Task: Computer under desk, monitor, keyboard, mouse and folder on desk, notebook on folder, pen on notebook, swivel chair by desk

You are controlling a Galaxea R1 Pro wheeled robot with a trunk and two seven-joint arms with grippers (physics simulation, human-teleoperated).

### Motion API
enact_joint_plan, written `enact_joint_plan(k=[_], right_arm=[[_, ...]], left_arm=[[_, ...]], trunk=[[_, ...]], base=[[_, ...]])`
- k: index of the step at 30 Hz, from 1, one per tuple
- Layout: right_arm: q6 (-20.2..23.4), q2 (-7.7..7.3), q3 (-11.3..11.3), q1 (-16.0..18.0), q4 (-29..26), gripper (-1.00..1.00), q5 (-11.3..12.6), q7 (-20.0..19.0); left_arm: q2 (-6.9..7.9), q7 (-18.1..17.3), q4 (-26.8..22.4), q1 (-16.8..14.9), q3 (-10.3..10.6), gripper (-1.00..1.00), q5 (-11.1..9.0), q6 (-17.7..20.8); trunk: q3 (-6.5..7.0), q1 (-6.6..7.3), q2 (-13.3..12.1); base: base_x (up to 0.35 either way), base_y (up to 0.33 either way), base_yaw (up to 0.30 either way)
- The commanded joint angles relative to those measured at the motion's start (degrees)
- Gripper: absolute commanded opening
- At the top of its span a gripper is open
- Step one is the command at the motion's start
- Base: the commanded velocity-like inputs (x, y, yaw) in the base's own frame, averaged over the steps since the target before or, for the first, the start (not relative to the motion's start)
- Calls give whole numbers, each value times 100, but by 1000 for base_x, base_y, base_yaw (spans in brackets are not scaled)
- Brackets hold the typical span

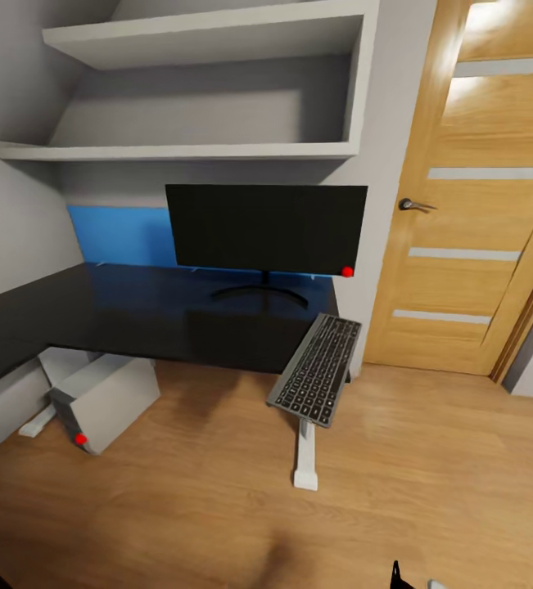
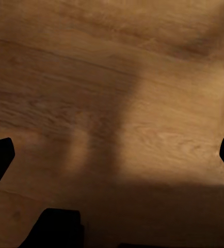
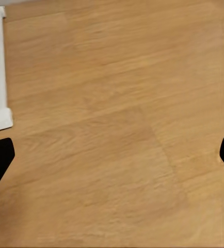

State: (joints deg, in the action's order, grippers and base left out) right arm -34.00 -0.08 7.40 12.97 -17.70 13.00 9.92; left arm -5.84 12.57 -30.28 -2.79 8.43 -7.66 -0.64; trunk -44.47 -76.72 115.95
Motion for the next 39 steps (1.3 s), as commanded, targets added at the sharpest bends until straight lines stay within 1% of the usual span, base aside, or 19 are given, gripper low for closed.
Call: enact_joint_plan(k=[1,15,27,29,31,33,36,39], right_arm=[[-19,-1,-20,4,22,100,36,4],[-19,-1,-20,4,100,100,34,-7],[-19,6,-47,4,108,100,27,-7],[-19,7,-108,4,107,100,27,-7],[-19,8,-235,4,108,100,27,-7],[-21,8,-315,4,109,100,27,-7],[-23,8,-401,4,109,100,27,-4],[-25,8,-422,4,109,100,27,-4]], left_arm=[[7,50,-4,-2,45,100,-60,-7],[13,45,-4,-2,36,100,-69,-3],[13,47,-4,-2,36,100,-69,-1],[13,45,-4,-2,36,100,-69,0],[13,47,-4,-2,36,100,-69,1],[13,45,-4,-2,36,100,-69,-1],[13,46,-4,-2,36,100,-69,-3],[13,45,-2,-2,36,100,-69,0]], trunk=[[-6,-2,2],[-6,-2,2],[6,-2,2],[9,-2,2],[11,-2,2],[11,-2,2],[12,-2,2],[12,-2,2]], base=[[278,-203,-298],[271,-210,-298],[40,-25,-298],[209,-122,-297],[259,-161,-297],[273,-171,-297],[281,-180,-297],[278,-205,-296]])
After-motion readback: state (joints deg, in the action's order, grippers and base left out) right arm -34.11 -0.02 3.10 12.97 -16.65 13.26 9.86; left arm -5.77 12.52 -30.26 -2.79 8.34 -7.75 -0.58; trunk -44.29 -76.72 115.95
